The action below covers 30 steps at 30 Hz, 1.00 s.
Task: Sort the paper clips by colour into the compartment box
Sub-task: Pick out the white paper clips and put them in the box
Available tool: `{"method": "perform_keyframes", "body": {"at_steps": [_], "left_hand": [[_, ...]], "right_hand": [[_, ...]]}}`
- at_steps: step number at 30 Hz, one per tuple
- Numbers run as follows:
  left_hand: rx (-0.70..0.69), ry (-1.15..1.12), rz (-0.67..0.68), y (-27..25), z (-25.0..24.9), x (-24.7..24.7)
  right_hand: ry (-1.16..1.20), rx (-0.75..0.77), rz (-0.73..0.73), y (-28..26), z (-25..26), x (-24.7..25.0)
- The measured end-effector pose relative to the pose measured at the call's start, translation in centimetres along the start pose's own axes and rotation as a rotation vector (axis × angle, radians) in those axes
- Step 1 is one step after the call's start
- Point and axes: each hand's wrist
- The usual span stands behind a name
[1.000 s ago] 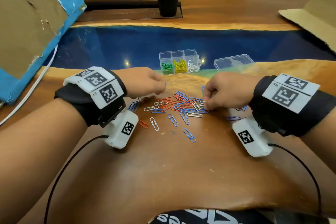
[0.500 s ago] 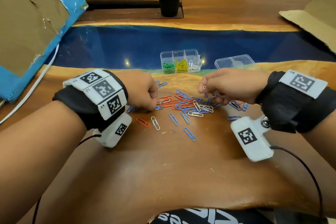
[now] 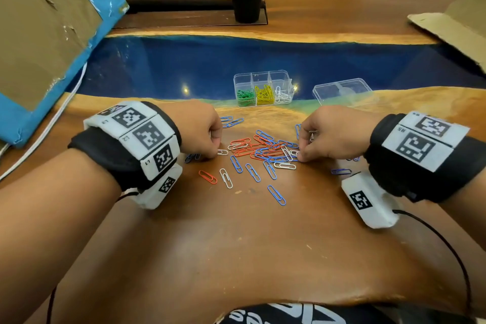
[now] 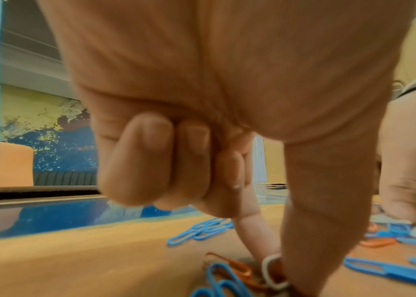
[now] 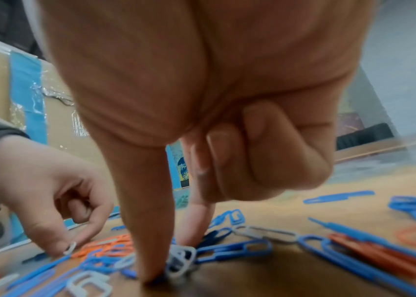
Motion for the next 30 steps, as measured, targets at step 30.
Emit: {"method": "perform_keyframes", "body": {"at_steps": [30], "left_hand": [[0.096,-0.804,0.099,5.4,-6.9,3.9]], "right_hand": [[0.685,-0.149,-0.263,6.5,-1.1,5.4]]}}
Point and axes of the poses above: each hand's wrist, its own y-axis towards the middle knuckle, its own x-axis out of the back of the hand, z = x × y, and after that the axes turned 15 degrees about x, right-handed
